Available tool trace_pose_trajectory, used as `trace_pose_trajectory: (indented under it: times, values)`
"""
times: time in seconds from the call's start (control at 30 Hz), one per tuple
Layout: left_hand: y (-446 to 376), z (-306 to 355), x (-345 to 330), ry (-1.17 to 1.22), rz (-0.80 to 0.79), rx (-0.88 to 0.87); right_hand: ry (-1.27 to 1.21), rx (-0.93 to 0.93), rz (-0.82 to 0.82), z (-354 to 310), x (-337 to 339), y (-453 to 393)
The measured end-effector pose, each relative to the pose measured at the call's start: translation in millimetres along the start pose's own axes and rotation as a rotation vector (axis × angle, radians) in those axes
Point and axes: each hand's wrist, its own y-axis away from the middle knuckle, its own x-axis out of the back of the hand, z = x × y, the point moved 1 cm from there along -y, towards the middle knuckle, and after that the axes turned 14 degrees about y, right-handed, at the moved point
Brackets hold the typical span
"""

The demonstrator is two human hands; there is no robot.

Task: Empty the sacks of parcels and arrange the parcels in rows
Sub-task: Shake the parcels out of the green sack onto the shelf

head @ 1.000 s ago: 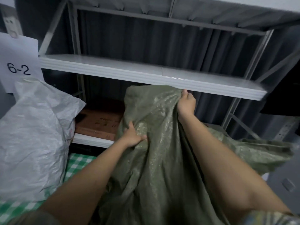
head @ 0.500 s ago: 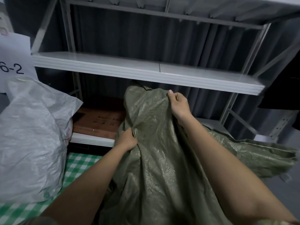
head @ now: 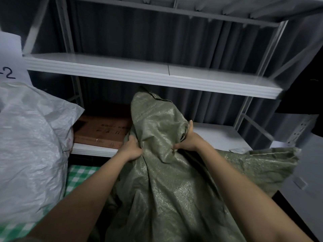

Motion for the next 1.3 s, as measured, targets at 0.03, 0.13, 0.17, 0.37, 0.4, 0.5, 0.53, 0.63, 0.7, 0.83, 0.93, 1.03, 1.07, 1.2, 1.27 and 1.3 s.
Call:
trace_pose_trajectory:
  times: [0.03, 0.13, 0.17, 0.37, 0.4, 0.5, 0.53, 0.63, 0.7, 0.83, 0.93, 1.03, 1.07, 1.2, 1.27, 1.3]
  values:
    - [-1, 2, 2, -0.004, -0.024, 0.015, 0.006, -0.023, 0.052, 1, -6, 1]
    - [-1, 15, 13, 0.011, -0.045, 0.025, 0.11, -0.063, 0.166, 0, -18, 4]
    - [-2, 22, 16, -0.019, -0.038, -0.001, 0.141, -0.052, 0.182, 0, -20, 5]
    - [-13, 75, 15, -0.638, -0.124, -0.342, 0.439, 0.196, 0.208, -10, -19, 15]
    - [-19, 81, 9, -0.75, -0.157, -0.355, 0.476, 0.254, 0.221, -11, -18, 18]
    - [-35, 82, -6, -0.987, -0.24, -0.284, 0.487, 0.405, 0.25, -9, -17, 26]
    - [-41, 78, -11, -1.021, -0.251, -0.27, 0.479, 0.437, 0.251, -8, -16, 29]
    - [-51, 65, -18, -1.009, -0.208, -0.314, 0.505, 0.394, 0.256, 2, -9, 34]
    - [-51, 60, -17, -0.979, -0.147, -0.369, 0.616, 0.235, 0.105, 11, 1, 39]
    - [-46, 57, -17, -0.943, -0.06, -0.42, 0.815, 0.018, -0.099, 23, 23, 61]
    - [-48, 52, -15, -0.929, -0.019, -0.407, 0.851, -0.156, -0.129, 37, 23, 64]
    - [-49, 47, -13, -0.865, 0.002, -0.432, 0.863, -0.127, 0.082, 51, 11, 57]
    - [-49, 45, -14, -0.823, 0.013, -0.437, 0.846, -0.098, 0.146, 54, 6, 54]
    - [-50, 31, -10, -0.471, 0.066, -0.403, 0.506, -0.141, 0.208, 57, -9, 34]
    - [-48, 26, -7, -0.194, 0.06, -0.371, 0.157, -0.229, 0.291, 56, -5, 23]
    - [-47, 24, -6, -0.092, 0.052, -0.359, -0.072, -0.283, 0.337, 56, 0, 18]
